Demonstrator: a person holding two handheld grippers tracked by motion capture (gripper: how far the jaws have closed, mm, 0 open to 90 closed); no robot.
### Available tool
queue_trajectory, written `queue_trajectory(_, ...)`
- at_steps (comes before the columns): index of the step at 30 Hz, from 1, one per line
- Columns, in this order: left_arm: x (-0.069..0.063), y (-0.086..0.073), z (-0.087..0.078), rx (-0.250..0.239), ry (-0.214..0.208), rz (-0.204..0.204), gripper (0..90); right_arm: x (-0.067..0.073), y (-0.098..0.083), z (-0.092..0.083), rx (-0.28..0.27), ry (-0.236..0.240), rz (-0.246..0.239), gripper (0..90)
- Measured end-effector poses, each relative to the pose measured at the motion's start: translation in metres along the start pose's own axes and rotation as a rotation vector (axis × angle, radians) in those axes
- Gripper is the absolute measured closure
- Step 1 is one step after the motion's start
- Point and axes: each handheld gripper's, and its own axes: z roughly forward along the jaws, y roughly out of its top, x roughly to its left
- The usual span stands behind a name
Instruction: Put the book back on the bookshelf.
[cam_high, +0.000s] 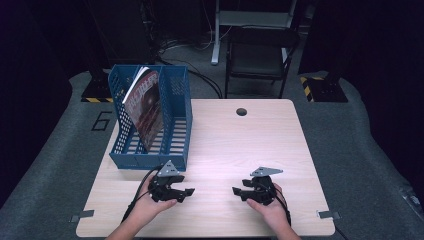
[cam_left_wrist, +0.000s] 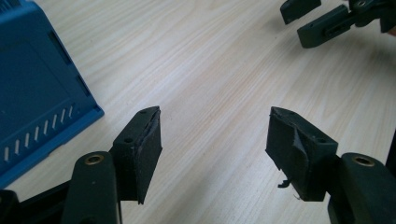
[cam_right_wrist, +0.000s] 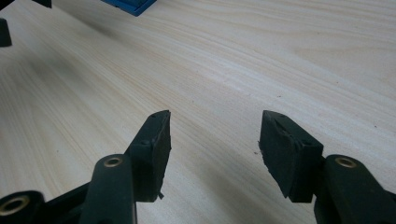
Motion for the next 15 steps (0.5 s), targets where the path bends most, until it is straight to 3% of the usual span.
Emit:
queue_trajectory(9,0.0,-0.011,0.012,-0.009,0.006,0.0,35.4,0.001,0.0,0.0,0.004,0.001,0.002,43.1)
queue_trajectory(15,0.0,-0.018,0.022,0.022,-0.02,-0.007,35.4,0.001,0.0,0.001,0.004,-0.001,0.008,43.1)
